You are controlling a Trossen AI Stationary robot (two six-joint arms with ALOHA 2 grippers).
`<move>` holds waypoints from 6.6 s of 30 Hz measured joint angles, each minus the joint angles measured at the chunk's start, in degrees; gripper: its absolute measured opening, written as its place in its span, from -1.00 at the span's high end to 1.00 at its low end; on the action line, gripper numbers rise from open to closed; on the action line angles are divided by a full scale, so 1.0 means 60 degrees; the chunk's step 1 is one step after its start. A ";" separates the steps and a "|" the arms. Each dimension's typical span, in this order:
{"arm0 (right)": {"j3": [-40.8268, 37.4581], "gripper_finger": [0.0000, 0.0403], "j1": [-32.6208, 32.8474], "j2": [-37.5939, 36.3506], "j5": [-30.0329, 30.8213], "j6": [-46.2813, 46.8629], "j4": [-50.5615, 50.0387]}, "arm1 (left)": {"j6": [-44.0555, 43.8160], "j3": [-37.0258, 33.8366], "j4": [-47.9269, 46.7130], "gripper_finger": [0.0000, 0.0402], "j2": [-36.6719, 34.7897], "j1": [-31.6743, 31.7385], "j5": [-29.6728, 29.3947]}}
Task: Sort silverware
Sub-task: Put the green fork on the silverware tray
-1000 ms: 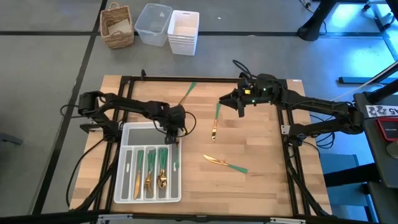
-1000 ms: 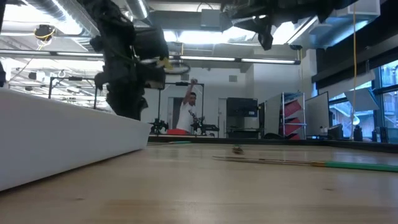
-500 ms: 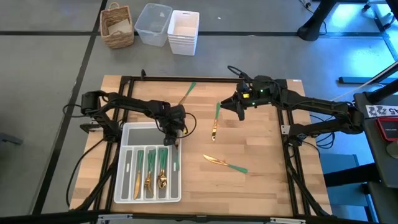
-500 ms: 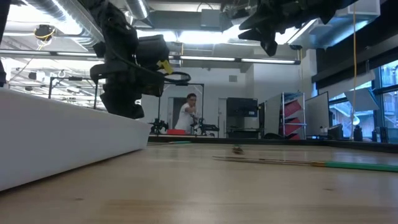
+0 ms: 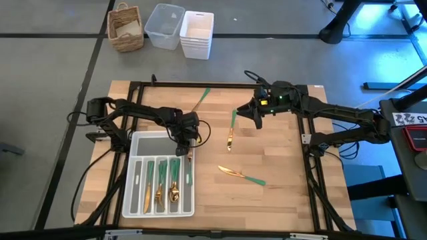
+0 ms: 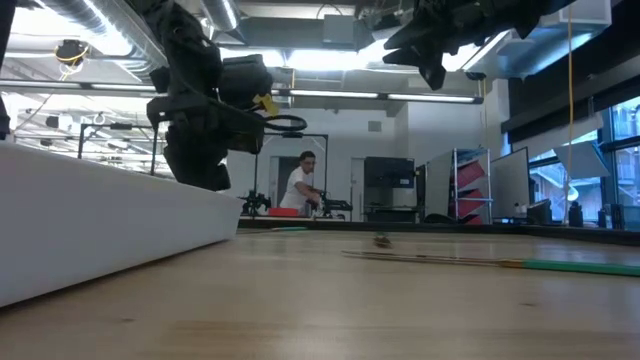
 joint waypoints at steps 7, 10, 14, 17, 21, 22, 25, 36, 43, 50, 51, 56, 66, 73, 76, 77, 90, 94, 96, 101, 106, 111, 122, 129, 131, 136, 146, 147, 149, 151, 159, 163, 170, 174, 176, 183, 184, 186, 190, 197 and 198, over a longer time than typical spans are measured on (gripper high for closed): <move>0.0000 0.48 0.0000 0.0000 0.0005 -0.0162 -0.0009 | -0.0093 0.0385 -0.0319 1.00 -0.0044 0.0070 0.0994; 0.0000 0.48 0.0000 0.0000 0.0000 -0.0162 -0.0024 | -0.0033 0.0665 -0.0622 1.00 -0.0090 0.0070 0.1295; 0.0000 0.48 0.0000 0.0000 -0.0002 -0.0151 -0.0132 | 0.0348 0.1223 -0.1322 1.00 -0.0209 0.0066 0.1386; 0.0000 0.48 0.0011 0.0027 -0.0009 0.0000 -0.0296 | 0.0479 0.1500 -0.1503 1.00 -0.0340 0.0066 0.1311; 0.0000 0.48 0.0256 0.0313 0.0102 0.1129 -0.0201 | 0.0432 0.1718 -0.1515 1.00 -0.0538 0.0097 0.1196; 0.0000 0.48 0.0365 0.0427 0.0147 0.1296 -0.0196 | 0.0348 0.1750 -0.1533 1.00 -0.0598 0.0118 0.1193; 0.0000 0.48 0.0840 0.0936 0.0156 0.1673 -0.0198 | 0.0186 0.1791 -0.1504 1.00 -0.0913 0.0264 0.1172; -0.0007 0.47 0.2231 0.3048 0.0337 0.1703 0.2475 | -0.0378 0.1791 -0.1838 1.00 -0.2586 0.1092 0.0867; -0.0004 0.47 0.2383 0.4208 0.0498 0.2624 0.5075 | -0.1183 0.1791 -0.1779 1.00 -0.3565 0.1457 0.0630; -0.0004 0.47 0.2390 0.4919 0.0390 0.3768 0.6078 | -0.1991 0.1791 -0.1470 1.00 -0.3861 0.1502 -0.0176; -0.0004 0.47 0.2390 0.4982 0.0367 0.3921 0.6154 | -0.2062 0.1791 -0.1261 1.00 -0.3862 0.1502 -0.0276; -0.0004 0.47 0.2386 0.5111 0.0368 0.4369 0.6211 | -0.2350 0.1791 -0.0284 1.00 -0.3848 0.1502 -0.0455; -0.0004 0.49 0.2386 0.5107 0.0301 0.4388 0.6516 | -0.3006 0.1791 0.0380 1.00 -0.3844 0.1497 -0.0630; -0.0006 0.90 0.2375 0.5107 -0.0234 0.4446 0.6343 | -0.2966 0.1791 0.0409 1.00 -0.3844 0.1494 -0.0433; -0.0011 0.93 0.2360 0.5120 -0.0565 0.4457 0.6274 | -0.2795 0.1791 0.0400 1.00 -0.3853 0.1481 0.0013; -0.0010 0.93 0.2368 0.5115 -0.0697 0.4457 0.6253 | -0.2823 0.1791 0.0394 0.99 -0.3849 0.1437 0.0202; 0.0011 0.98 0.2386 0.5100 -0.3887 0.4632 0.5145 | -0.2805 0.1783 0.0348 0.38 -0.3840 0.1025 0.0500; 0.0011 0.98 0.2375 0.5100 -0.4884 0.4794 0.4533 | -0.3023 0.1776 0.1242 0.23 -0.3806 0.0814 0.0529; 0.0011 0.98 0.2375 0.5100 -0.5219 0.4879 0.4223 | -0.3286 0.1776 0.1999 0.20 -0.3674 0.0554 0.0526; 0.0007 0.99 0.2364 0.5100 -0.5480 0.4901 0.3765 | -0.3578 0.1780 0.3396 0.21 -0.2962 -0.0254 0.0567; 0.0007 0.99 0.2357 0.5100 -0.5841 0.5421 0.3739 | -0.3787 0.1780 0.4501 0.25 -0.2050 -0.0722 0.0562; 0.0004 0.99 0.2357 0.5100 -0.6271 0.6237 0.3672 | -0.3850 0.1780 0.5427 0.25 -0.1269 -0.1094 0.0578; 0.0000 0.99 0.2291 0.5093 -0.6465 0.7871 0.3203 | -0.3926 0.1776 0.5476 0.25 -0.0777 -0.1454 0.1188; 0.0000 0.99 0.2248 0.5093 -0.6027 0.8465 0.3256 | -0.2941 0.1780 0.5058 0.25 -0.0728 -0.1464 0.0750; 0.0000 0.99 0.2248 0.5093 -0.5896 0.8555 0.3249 | -0.2639 0.1780 0.4866 0.25 -0.0675 -0.1471 0.0635; 0.0000 0.99 0.2251 0.5093 -0.5717 0.9179 0.3509 | -0.1581 0.1785 0.4755 0.25 -0.0438 -0.1548 0.0354; -0.0007 0.99 0.2244 0.5093 -0.5309 0.9650 0.4059 | -0.0283 0.1791 0.4681 0.25 -0.0044 -0.1608 0.0121; -0.0007 0.99 0.2243 0.5093 -0.5233 0.9652 0.4050 | -0.0283 0.1783 0.4709 0.25 0.0061 -0.1630 0.0127; -0.0007 0.99 0.2227 0.5093 -0.5146 0.9692 0.4072 | -0.0237 0.1787 0.4822 0.25 0.0184 -0.1670 0.0123; -0.0007 0.99 0.2186 0.5107 -0.5136 0.9768 0.4105 | -0.0082 0.1791 0.4806 0.25 0.0270 -0.1717 0.0115; -0.0011 0.99 0.2189 0.5111 -0.5010 0.9707 0.4097 | 0.0235 0.1791 0.4739 0.51 0.0302 -0.1752 0.0077; -0.0011 0.99 0.2186 0.5111 -0.4839 0.9616 0.4073 | 0.0496 0.1791 0.4689 0.84 0.0302 -0.1759 0.0105; -0.0011 0.91 0.2189 0.5104 -0.4458 0.9505 0.3998 | 0.0389 0.1770 0.4622 0.96 0.0302 -0.1762 0.0129; -0.0007 0.80 0.2189 0.5100 -0.4167 0.9347 0.4020 | -0.0105 0.1769 0.4642 0.97 0.0302 -0.1753 0.0106; -0.0007 0.74 0.2191 0.5100 -0.4160 0.9346 0.4022 | -0.0249 0.1769 0.4634 0.98 0.0302 -0.1755 0.0108; 0.0007 0.56 0.2069 0.5093 -0.3911 0.9328 0.4058 | -0.0473 0.1772 0.3959 0.99 0.0132 -0.1765 0.0393; 0.0007 0.56 0.2001 0.5093 -0.3884 0.9301 0.4056 | -0.0541 0.1772 0.3791 0.99 0.0079 -0.1766 0.0533; 0.0015 0.56 0.1812 0.5088 -0.3762 0.9079 0.4100 | -0.0728 0.1772 0.3630 0.99 -0.0060 -0.1771 0.0832; 0.0018 0.58 0.1279 0.5067 -0.3846 0.8810 0.4181 | -0.1450 0.1776 0.2887 0.99 -0.0416 -0.1784 0.1063; 0.0015 0.59 0.0339 0.5067 -0.4084 0.8266 0.4331 | -0.3306 0.1776 0.0317 1.00 -0.1911 -0.1827 0.1046; 0.0015 0.59 0.0199 0.5067 -0.4210 0.8108 0.4326 | -0.3677 0.1776 -0.0113 1.00 -0.2281 -0.1867 0.0898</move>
